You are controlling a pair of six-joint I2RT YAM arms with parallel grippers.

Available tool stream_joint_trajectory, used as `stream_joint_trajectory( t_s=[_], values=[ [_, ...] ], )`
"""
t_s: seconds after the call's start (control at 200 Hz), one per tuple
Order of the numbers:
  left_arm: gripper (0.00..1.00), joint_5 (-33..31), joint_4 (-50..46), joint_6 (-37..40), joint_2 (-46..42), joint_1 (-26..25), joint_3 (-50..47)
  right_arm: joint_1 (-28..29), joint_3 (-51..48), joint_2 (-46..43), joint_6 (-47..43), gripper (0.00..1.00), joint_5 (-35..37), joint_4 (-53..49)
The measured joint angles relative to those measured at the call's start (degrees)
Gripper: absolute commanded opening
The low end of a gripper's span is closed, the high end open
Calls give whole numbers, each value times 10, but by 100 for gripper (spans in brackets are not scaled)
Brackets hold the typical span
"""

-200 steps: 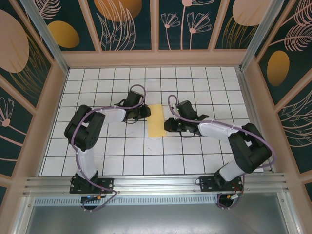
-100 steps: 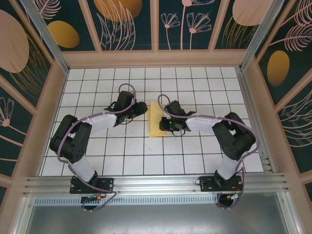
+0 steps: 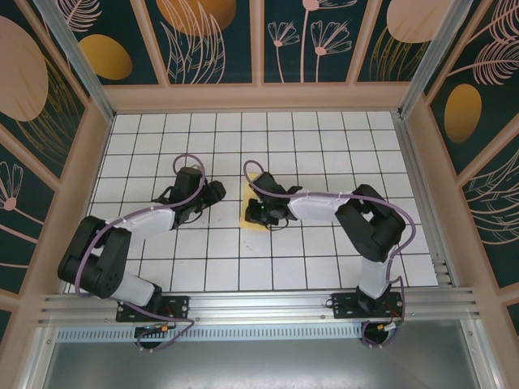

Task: Fold a paper plane with a square sheet of paper (pick it up from the middle)
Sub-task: Rotate the square sheet of paper at the center of the table.

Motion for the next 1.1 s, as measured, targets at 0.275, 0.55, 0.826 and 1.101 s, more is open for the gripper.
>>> stream_joint_trajectory(
  t_s=[0.275,0.55,0.826,1.101],
  values=[
    [55,11,-1,-7,-47,1,-40,-49,107,36,-74,16,8,-33],
    [50,43,-1,-13,-63,-11,-40,-110,142,113,-133,16,17,-65],
    [41,74,15,-47,-71,-70,-40,-115,118,100,-112,17,24,-41],
    [29,96,74,-92,-41,-150,-33,-122,-3,7,-37,17,27,-28]
  ],
)
